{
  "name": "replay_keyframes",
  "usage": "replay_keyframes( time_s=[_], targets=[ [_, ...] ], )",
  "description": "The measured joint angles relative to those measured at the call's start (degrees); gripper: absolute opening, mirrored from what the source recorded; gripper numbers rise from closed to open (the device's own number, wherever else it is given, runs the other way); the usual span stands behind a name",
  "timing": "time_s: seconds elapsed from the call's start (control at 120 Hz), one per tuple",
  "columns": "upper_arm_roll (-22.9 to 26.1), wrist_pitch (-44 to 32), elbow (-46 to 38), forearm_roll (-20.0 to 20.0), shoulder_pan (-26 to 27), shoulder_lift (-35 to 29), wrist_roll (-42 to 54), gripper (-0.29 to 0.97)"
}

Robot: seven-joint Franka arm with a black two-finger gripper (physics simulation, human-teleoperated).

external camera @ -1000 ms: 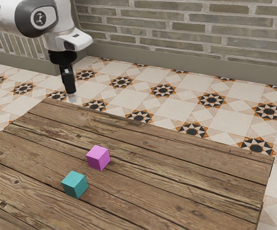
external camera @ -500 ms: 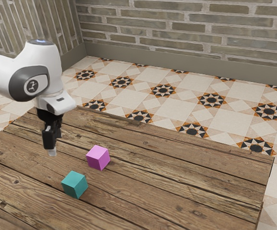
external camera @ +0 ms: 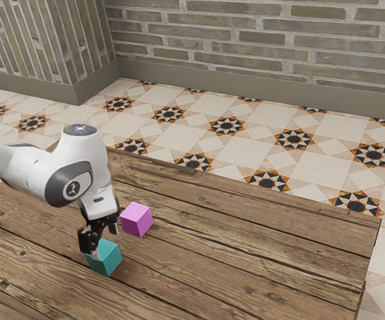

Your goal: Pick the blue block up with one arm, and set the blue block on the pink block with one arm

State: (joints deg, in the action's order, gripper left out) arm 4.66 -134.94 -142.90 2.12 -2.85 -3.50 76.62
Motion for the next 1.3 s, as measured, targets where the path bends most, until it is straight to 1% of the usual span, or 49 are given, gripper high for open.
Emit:
replay_keyframes(
  time_s=[0.208, 0.442, 0.6, 0.833, 0.883, 0.983, 1.083, 1.208, 1.3],
  targets=[
    [0.01, -4.99, -1.42, -0.89, -0.09, 2.63, 4.29, 0.68],
    [0.02, -7.53, -3.19, -3.01, -0.25, 2.86, 7.62, 0.68],
    [0.07, -9.80, -3.28, -3.34, -0.28, 5.51, 9.27, 0.68],
    [0.03, -11.66, -3.28, -3.43, -0.95, 5.86, 11.07, 0.68],
    [0.06, -11.85, -3.36, -3.46, -1.28, 5.89, 11.38, 0.63],
    [0.09, -12.12, -3.44, -3.47, -1.41, 5.89, 11.91, 0.41],
    [1.26, -12.17, -3.45, -3.53, -2.06, 4.89, 12.30, 0.28],
    [3.13, -9.96, -1.51, -3.50, -2.16, 1.20, 12.61, 0.27],
    [3.28, -6.64, 2.77, -3.57, -0.69, 1.01, 12.80, 0.31]
  ],
)
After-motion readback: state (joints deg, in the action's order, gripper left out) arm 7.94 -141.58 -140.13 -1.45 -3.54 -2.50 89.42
